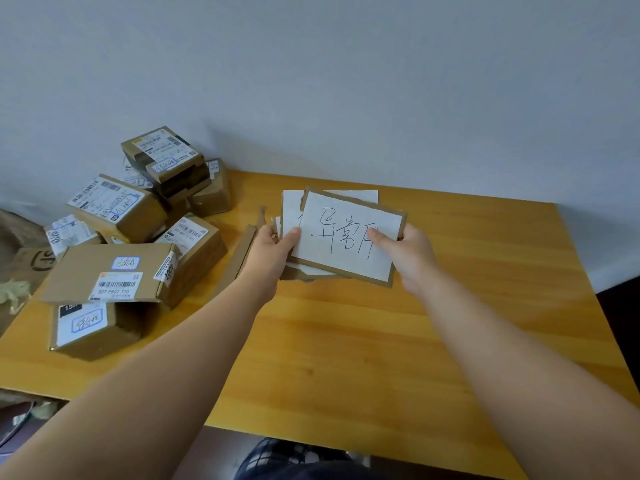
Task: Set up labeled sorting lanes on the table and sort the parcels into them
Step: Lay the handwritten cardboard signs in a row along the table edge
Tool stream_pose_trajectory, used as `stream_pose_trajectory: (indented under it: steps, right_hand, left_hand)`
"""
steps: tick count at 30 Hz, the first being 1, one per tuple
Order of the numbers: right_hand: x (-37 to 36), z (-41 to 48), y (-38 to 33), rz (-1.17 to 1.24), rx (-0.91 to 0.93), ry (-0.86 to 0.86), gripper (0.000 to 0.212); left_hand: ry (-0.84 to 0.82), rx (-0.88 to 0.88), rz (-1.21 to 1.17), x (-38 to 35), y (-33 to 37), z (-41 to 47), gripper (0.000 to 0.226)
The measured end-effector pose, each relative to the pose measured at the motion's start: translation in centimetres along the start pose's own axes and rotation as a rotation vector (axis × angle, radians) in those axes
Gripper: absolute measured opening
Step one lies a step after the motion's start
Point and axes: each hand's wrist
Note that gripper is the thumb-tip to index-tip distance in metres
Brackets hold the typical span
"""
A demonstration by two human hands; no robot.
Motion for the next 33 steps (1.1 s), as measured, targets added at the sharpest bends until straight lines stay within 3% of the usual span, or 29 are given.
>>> stream_pose_trajectory:
  steps: [7, 14, 17, 22, 27, 33]
  right_hand:
    - [-1.8, 1.8, 0.7, -0.067, -0.05, -0.069, 0.021]
    - [-4.9, 5.0, 2.2, -0.083, -0.177, -0.175, 0.035]
    - [-6.3, 6.7, 2.4, -0.074, -0.212, -0.182, 0.035]
    - [-7.7, 9.6, 2.2, -0.177, -0.304, -0.051, 0.045]
    - [-7.6, 12.2, 1.3, 0.052, -0.343, 0.069, 0.042]
    - [-8.6, 16.7, 0.3, 0.103, -0.312, 0.115, 0.041]
  left_hand:
    - [0.115, 0.037, 0.209, 2.2, 1.5, 2.9, 0.022]
    - [-0.117, 0.013, 0.211, 6.1, 2.5, 6.5, 0.048]
    - [-0.141, 0.003, 0.2, 6.8, 3.0, 8.3, 0.05]
    - [-0.158, 0.044, 0.332, 7.8, 3.0, 11.5, 0.047]
    - [-0.157, 0.148, 0.436, 9.3, 1.4, 14.3, 0.043]
    - [-0.159, 0.202, 0.392, 8.9, 0.8, 17.1, 0.039]
Point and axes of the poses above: each hand's wrist, its own z-axis towards the middle knuckle, its own x-axis out of the back of the hand, y = z × x, and after that the axes turned 1 degree about -y, right-handed
